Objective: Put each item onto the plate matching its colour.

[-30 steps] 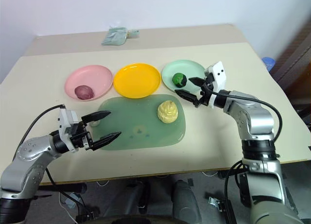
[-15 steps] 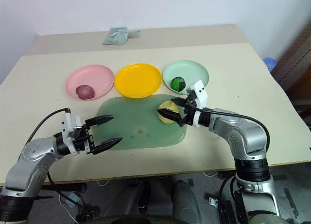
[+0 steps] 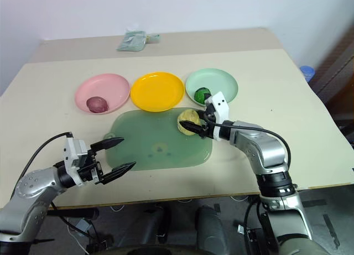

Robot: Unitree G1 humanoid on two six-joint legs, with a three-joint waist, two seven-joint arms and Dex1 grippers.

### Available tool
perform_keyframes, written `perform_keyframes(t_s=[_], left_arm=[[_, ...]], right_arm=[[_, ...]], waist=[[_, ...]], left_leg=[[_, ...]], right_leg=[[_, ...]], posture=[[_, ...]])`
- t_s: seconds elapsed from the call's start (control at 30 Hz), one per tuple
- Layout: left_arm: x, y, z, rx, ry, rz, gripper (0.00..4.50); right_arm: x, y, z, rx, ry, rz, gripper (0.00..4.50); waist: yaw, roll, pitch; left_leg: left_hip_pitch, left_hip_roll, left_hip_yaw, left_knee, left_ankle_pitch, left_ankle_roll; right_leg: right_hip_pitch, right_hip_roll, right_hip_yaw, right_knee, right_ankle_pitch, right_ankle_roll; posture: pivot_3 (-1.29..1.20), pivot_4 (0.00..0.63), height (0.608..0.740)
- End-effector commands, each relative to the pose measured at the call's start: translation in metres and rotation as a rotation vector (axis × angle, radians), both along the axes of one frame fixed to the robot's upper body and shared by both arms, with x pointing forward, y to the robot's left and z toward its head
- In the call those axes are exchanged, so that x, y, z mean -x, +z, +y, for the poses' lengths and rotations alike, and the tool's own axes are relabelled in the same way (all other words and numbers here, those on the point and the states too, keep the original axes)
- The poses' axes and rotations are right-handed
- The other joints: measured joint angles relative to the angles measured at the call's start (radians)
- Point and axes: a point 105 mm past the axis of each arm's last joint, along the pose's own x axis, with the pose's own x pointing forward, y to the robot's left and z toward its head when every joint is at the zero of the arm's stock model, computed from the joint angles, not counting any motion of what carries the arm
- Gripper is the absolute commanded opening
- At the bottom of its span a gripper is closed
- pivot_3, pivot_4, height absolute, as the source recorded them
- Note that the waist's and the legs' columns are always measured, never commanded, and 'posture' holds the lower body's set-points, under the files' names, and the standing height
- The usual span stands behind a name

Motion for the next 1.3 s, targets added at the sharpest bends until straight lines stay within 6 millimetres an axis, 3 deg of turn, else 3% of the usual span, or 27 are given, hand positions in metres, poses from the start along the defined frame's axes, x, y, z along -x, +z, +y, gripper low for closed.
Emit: perform_keyframes(t_s=[0.03,0.1,0.33,0.47,0.67,0.83,0.9,0.97,1.1,1.2,1.3], left_arm=[[-0.002,0.014,0.005,0.037,0.085,-0.055,4.5],[-0.004,0.013,0.005,0.043,0.148,-0.061,4.5],[-0.016,0.011,0.01,0.039,0.373,-0.114,4.5],[-0.02,0.012,0.012,0.013,0.49,-0.162,4.5],[-0.014,0.012,0.015,0.008,0.616,-0.188,4.5],[-0.009,0.008,0.016,0.001,0.66,-0.186,4.5],[-0.009,0.007,0.014,-0.002,0.66,-0.185,4.5],[-0.009,0.007,0.013,-0.005,0.659,-0.187,4.5],[-0.012,0.007,0.012,-0.024,0.661,-0.2,4.5],[-0.016,0.01,0.015,-0.045,0.662,-0.236,4.5],[-0.019,0.012,0.016,-0.041,0.644,-0.232,4.5]], right_arm=[[-0.015,0.048,0.021,-0.099,0.002,-0.177,2.92],[-0.035,0.061,0.038,-0.129,-0.03,-0.227,2.92],[-0.089,0.065,0.078,-0.09,-0.123,-0.31,2.92],[-0.102,0.06,0.095,-0.047,-0.145,-0.304,2.92],[-0.101,0.038,0.111,0.039,-0.121,-0.263,2.92],[-0.099,0.022,0.112,0.079,-0.11,-0.226,2.92],[-0.099,0.018,0.111,0.093,-0.106,-0.221,3.95],[-0.1,0.019,0.109,0.101,-0.106,-0.229,4.41],[-0.103,0.032,0.102,0.093,-0.123,-0.288,4.41],[-0.104,0.057,0.086,0.018,-0.096,-0.367,4.41],[-0.096,0.07,0.066,-0.042,-0.051,-0.42,4.41]], waist=[[-0.002,0.0,0.0],[-0.007,0.0,0.0],[0.002,-0.001,0.0],[-0.004,-0.001,0.0],[-0.009,0.0,0.0],[-0.006,0.0,0.0],[-0.006,0.0,0.0],[-0.007,0.0,0.0],[-0.007,0.0,0.0],[-0.003,0.0,0.0],[-0.003,0.0,0.0]], left_leg=[[0.0,0.0,0.0,0.0,0.0,0.0],[0.0,0.0,0.0,0.0,0.0,0.0],[0.0,-0.001,0.0,0.001,0.0,-0.001],[0.0,-0.001,0.0,0.0,0.002,-0.003],[0.001,-0.001,0.0,-0.002,0.003,-0.005],[0.0,-0.001,0.0,-0.001,0.001,-0.002],[0.0,-0.001,0.0,-0.001,0.001,-0.002],[0.0,-0.001,0.0,-0.001,0.001,-0.002],[0.001,-0.001,0.0,-0.001,0.001,-0.002],[0.0,-0.001,0.0,-0.001,0.001,-0.002],[0.0,-0.001,0.0,0.0,0.001,-0.002]], right_leg=[[0.0,0.0,0.0,0.0,0.0,0.0],[-0.001,0.0,0.0,0.0,0.0,0.0],[0.0,0.001,-0.001,0.0,0.0,0.0],[-0.001,0.001,0.0,0.001,0.0,0.0],[-0.001,0.001,0.0,0.001,0.0,0.0],[-0.001,0.001,0.0,0.001,0.0,0.0],[-0.001,0.001,0.0,0.001,0.0,0.0],[-0.001,0.001,0.0,0.001,0.0,0.0],[-0.001,0.001,0.0,0.001,0.0,0.0],[-0.001,0.002,0.0,0.001,0.0,0.0],[-0.001,0.001,0.0,0.001,0.0,0.0]], posture=[[0.0,0.15,0.74],[0.0,0.15,0.74],[0.0,0.15,0.74],[0.0,0.15,0.74],[0.0,0.15,0.74],[0.0,0.15,0.74],[0.0,0.15,0.74],[0.0,0.15,0.74],[0.0,0.15,0.74],[0.0,0.15,0.74],[0.0,0.15,0.74]])
